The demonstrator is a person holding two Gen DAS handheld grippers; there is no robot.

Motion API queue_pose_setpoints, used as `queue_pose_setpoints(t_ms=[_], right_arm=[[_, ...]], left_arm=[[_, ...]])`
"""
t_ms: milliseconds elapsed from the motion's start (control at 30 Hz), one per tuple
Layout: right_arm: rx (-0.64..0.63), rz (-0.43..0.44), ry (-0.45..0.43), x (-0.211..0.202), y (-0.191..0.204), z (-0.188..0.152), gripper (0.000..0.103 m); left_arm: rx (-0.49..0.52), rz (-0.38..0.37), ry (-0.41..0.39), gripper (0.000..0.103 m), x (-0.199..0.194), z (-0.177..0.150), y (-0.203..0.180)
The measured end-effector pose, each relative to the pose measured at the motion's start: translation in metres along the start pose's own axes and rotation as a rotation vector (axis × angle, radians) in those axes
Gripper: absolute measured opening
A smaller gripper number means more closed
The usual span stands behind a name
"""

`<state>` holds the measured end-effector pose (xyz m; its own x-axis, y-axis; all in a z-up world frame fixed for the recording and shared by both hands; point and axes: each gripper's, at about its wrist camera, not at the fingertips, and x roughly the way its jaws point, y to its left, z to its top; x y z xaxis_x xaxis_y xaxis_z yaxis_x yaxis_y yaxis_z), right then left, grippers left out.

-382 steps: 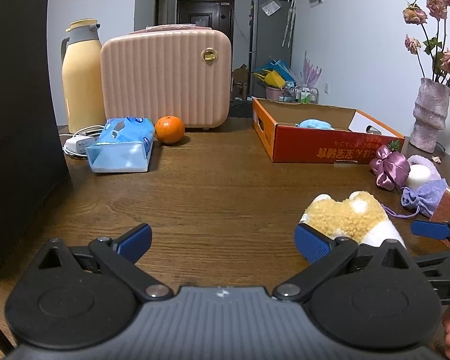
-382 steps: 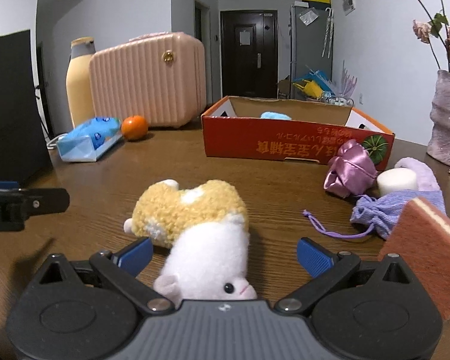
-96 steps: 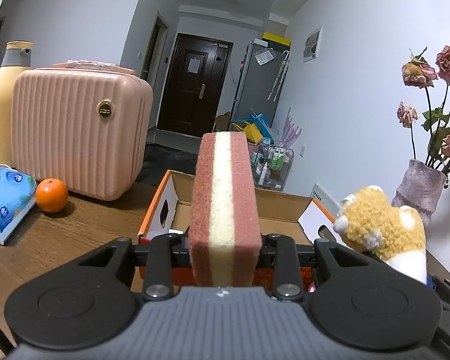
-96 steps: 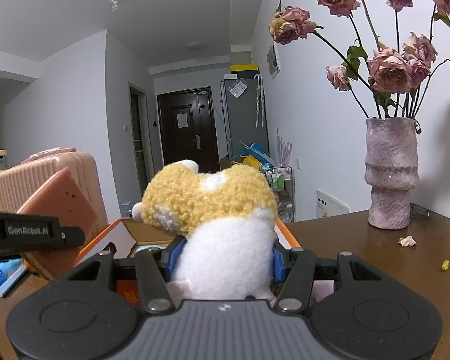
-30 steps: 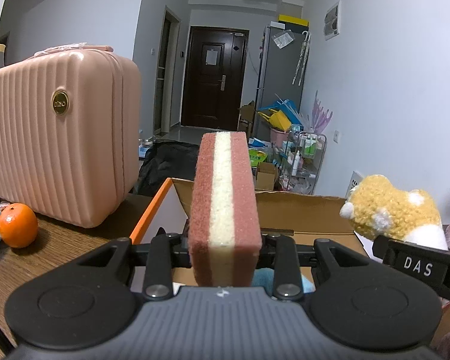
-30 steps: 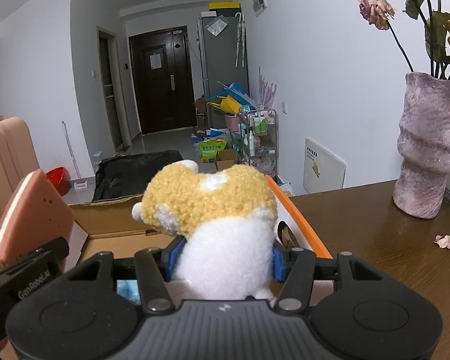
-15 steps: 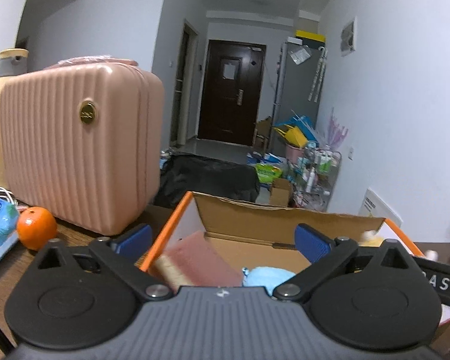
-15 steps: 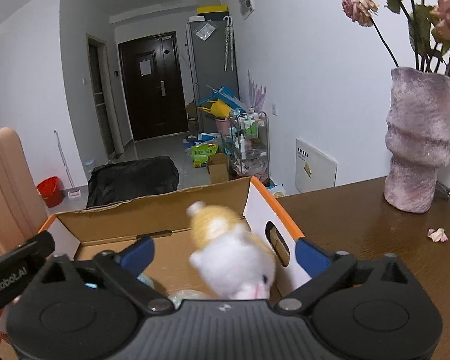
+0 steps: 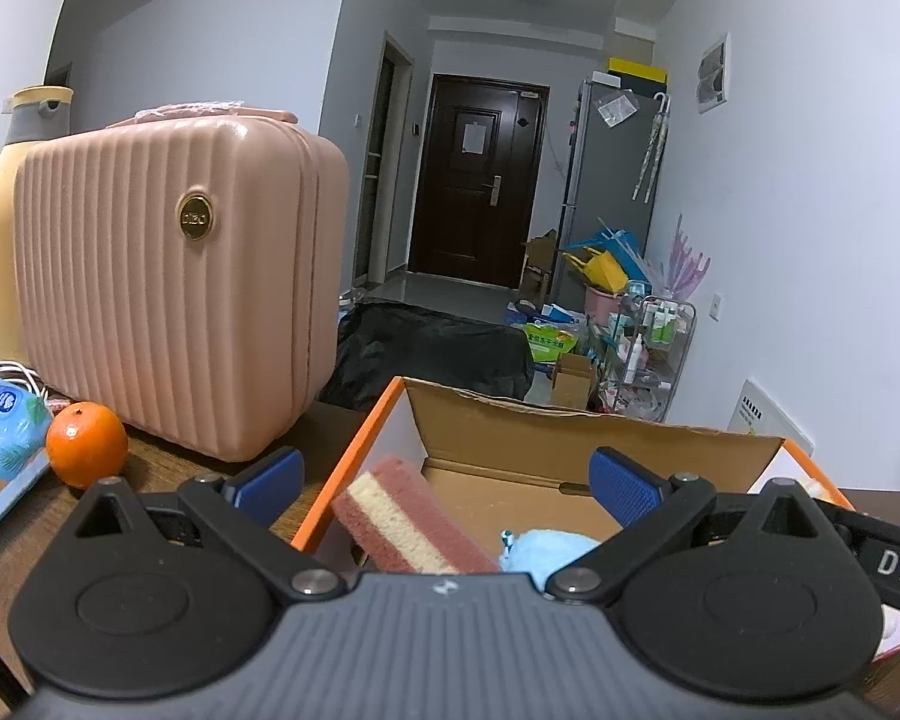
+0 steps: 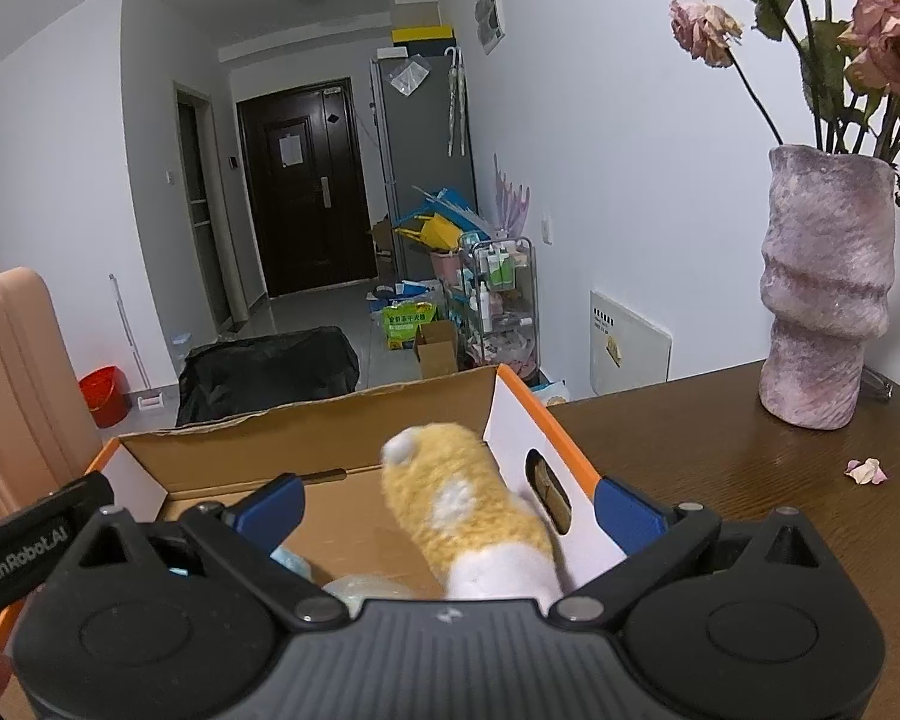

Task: Organize soft objects
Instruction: 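Open both grippers to release the sponge and plush into the box, then withdraw both grippers from the box back toward the table items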

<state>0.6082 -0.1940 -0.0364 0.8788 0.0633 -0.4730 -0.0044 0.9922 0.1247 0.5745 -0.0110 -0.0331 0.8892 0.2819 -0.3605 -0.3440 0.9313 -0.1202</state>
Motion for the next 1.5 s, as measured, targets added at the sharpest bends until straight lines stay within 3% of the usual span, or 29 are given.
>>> queue_pose_setpoints(t_ms=[533,1500], right_arm=[[-0.023,0.011,-0.058,-0.056,-0.022,-0.022,0.103],[-0.126,0.005,-0.088,-0.164,-0.062,-0.097,0.103]], left_arm=[[0.004,0.001,-0.003,0.103,-0.039,-0.013,0.018],[0.063,-0.061,0.058,0.103,-0.132,-0.058,0.037]])
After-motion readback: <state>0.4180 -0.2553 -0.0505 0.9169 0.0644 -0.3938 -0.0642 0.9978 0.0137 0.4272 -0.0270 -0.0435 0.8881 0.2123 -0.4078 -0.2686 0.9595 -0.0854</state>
